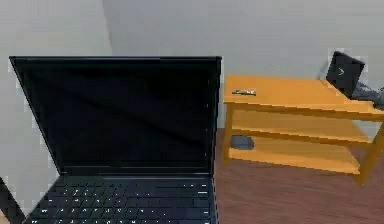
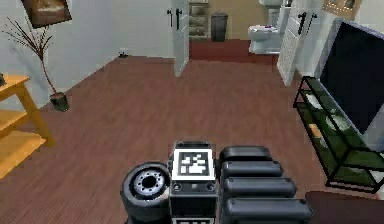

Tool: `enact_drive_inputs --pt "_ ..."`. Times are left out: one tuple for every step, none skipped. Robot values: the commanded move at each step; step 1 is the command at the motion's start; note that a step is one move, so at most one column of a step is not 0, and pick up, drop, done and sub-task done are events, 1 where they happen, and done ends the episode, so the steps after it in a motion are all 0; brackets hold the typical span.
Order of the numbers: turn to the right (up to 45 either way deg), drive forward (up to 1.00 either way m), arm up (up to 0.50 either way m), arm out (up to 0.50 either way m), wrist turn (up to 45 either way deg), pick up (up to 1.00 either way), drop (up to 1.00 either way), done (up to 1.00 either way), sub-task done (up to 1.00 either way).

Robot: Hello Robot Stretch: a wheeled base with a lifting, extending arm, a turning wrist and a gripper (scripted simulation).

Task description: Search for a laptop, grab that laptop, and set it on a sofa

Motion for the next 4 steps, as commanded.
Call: enact_drive_inputs --pt "45.0 0.00 0.00 0.00 0.0 0.00 0.00 0.00 0.00" --pt "45.0 0.00 0.00 0.00 0.0 0.00 0.00 0.00 0.00" --pt "9.0 0.00 0.00 0.00 0.0 0.00 0.00 0.00 0.00" --pt "0.0 0.00 0.00 0.38 0.0 0.00 0.00 0.00 0.00"
